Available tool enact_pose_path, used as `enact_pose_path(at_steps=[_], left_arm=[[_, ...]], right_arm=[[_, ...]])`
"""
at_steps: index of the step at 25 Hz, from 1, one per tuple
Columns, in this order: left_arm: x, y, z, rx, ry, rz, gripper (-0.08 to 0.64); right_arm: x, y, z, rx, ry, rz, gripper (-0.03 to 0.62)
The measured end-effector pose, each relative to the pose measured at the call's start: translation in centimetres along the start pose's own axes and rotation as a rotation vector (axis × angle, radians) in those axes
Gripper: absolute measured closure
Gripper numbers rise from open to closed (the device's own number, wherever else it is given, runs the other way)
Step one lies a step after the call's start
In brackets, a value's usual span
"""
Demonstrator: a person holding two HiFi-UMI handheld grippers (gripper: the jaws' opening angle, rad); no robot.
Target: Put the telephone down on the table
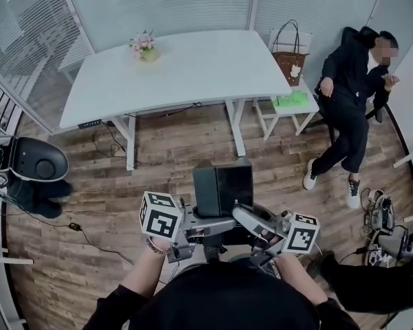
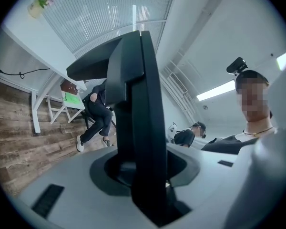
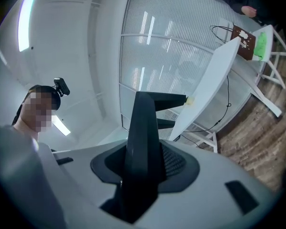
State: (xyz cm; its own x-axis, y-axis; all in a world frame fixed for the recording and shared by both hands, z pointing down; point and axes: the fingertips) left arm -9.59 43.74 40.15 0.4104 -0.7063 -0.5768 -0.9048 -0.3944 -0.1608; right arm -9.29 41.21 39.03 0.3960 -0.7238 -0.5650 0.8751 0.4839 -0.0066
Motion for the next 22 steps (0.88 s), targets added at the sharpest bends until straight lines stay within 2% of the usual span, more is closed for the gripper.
enact_pose_path(at_steps=[10,22], left_arm=[[2.1,0.9,-2.5,0.023,0.011,0.013,0.382],[9.5,1.0,-7.2,0.050,0.006,0.038,0.382]], right_arm=[[2.2,-1.4,2.1,0.011,0.000,-0.030,0.431],[9.8,-2.4,6.5,0.037,0.019,-0.045,0.431]])
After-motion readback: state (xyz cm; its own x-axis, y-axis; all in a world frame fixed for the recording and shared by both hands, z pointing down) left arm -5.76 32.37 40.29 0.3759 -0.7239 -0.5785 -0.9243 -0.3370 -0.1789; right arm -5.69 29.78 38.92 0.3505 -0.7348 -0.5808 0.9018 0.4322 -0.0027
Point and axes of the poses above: the fingertips, and each gripper's own axes: y backward along the fingers, z to its right, x out of its top, and after that the axes turned 15 degrees about -z, right-handed
